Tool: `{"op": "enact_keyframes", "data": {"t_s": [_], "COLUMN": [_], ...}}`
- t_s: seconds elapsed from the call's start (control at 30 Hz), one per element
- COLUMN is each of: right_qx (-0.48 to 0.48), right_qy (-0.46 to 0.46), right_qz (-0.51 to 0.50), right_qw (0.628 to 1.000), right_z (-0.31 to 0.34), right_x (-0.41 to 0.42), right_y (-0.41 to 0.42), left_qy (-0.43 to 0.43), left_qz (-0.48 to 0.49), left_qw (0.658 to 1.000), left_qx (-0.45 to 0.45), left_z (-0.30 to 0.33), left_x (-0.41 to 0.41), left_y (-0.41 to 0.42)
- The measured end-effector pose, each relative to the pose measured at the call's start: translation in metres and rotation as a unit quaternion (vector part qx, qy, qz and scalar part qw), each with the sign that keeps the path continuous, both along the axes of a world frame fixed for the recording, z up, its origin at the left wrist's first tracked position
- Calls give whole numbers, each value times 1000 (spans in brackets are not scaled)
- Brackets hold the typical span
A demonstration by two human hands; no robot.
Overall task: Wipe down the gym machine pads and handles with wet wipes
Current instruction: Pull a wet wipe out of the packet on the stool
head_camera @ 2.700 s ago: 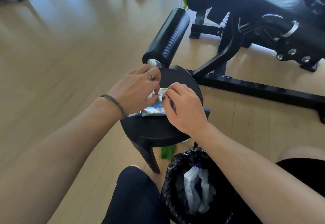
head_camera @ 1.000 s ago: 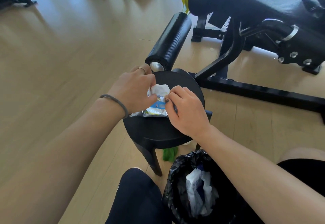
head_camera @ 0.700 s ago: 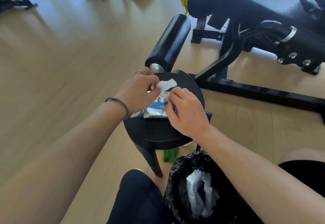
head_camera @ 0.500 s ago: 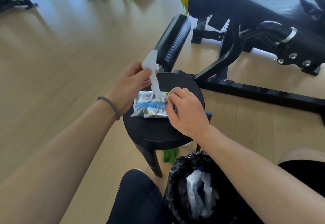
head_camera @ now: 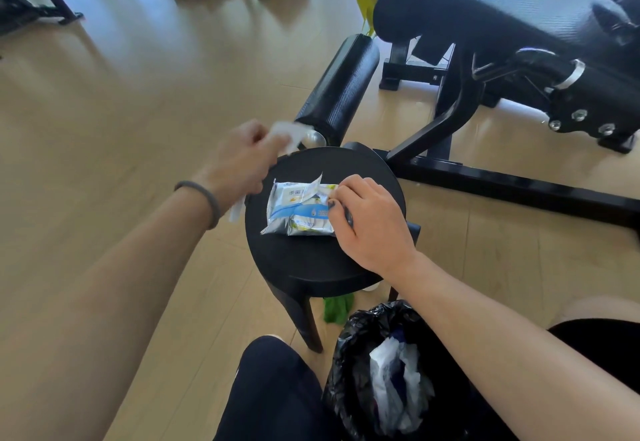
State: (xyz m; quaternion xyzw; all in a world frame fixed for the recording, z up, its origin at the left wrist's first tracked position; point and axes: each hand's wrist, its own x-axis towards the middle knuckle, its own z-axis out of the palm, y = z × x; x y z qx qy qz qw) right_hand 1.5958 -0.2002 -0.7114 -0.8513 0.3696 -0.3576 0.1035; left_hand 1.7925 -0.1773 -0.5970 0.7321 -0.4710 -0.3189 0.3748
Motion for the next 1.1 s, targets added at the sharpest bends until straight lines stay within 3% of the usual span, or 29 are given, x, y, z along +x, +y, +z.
{"op": "enact_keyframes", "data": {"t_s": [0.07, 0.1, 0.23, 0.37, 0.53, 0.67, 0.97, 1.1], "right_qx": [-3, -4, -5, -10, -6, -26, -45, -28], "right_qy": [-13, -19, -19, -10, -9, -3, -1, -9], "right_qz": [-5, -10, -18, -11, -17, 1, 23, 28], "right_qw": [1000, 1000, 1000, 1000, 1000, 1000, 999, 999], "right_z": [-1, -1, 0, 4, 6, 5, 4, 5], "right_x": [0, 0, -1, -2, -2, -2, -3, -2], "right_y": [-1, -1, 0, 2, 2, 3, 0, -1], "left_qy": [-187, -217, -208, -291, -317, -411, -434, -410], "left_qz": [-86, -108, -87, -76, -61, -46, -41, -46], "left_qw": [977, 968, 972, 948, 944, 909, 895, 905], "left_qx": [59, 71, 69, 102, 76, 58, 96, 100], "left_z": [-13, -19, -32, -47, -59, -61, -60, -61], "left_x": [1, -2, -19, -28, -30, -37, -44, -41], "left_y": [9, 13, 11, -1, 2, 10, 8, 5]}}
